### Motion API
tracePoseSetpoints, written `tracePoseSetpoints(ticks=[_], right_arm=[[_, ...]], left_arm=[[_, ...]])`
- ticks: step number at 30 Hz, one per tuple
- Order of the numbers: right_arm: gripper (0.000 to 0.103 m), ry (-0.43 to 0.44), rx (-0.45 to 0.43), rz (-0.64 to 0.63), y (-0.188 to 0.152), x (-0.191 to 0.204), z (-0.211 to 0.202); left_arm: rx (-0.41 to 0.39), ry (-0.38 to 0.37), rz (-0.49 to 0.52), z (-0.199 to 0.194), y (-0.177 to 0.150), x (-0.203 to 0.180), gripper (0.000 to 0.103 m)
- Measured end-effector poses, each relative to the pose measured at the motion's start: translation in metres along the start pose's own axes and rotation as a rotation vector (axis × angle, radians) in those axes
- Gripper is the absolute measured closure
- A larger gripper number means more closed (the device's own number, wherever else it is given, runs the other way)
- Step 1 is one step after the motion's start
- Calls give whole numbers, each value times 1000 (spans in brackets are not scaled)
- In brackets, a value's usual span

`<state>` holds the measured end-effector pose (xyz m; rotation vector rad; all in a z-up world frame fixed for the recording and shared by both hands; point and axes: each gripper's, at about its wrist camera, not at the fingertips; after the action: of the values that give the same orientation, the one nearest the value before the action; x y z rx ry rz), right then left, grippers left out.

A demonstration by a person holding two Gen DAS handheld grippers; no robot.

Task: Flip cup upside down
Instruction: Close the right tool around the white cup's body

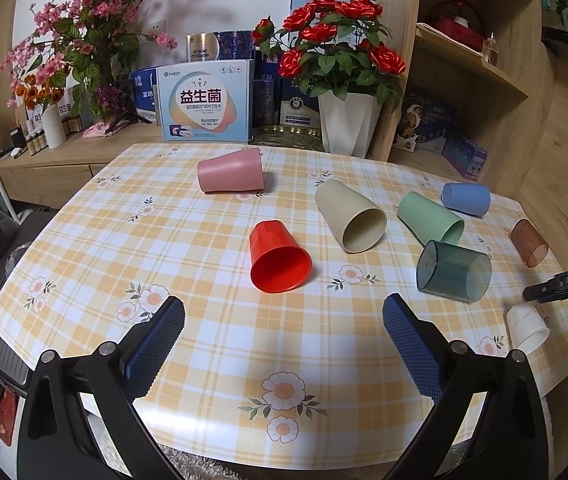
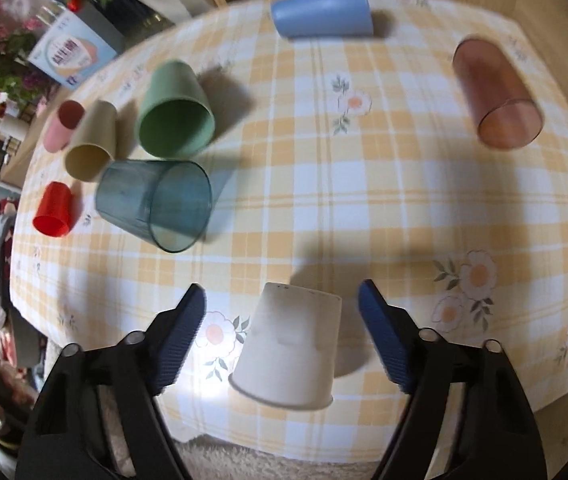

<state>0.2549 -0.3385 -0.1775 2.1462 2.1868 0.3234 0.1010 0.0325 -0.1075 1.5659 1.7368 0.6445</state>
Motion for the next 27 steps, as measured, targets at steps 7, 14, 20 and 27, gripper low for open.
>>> tracePoseSetpoints(ticks=[7, 14, 20, 27], right_arm=[[32, -9, 85, 57, 7, -2, 24], [34, -23, 132, 49, 2, 8, 40], [52, -20, 140, 53, 0, 9, 44], [52, 2, 82, 44, -6, 6, 33]], left_arm=[[9, -4, -18, 2, -1, 5, 6], [19, -10, -20, 5, -3, 4, 6], [24, -9, -21, 6, -4, 3, 6], [26, -14, -22, 5, -5, 1, 6]])
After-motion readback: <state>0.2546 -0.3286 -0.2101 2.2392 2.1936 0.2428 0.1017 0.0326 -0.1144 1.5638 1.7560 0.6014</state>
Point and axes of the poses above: each gripper's, at about its wrist camera, not at the fingertips, and z roughly the way its jaws point, x to its left, y to its top, and after that the axes turned 9 degrees about -y, right-handed
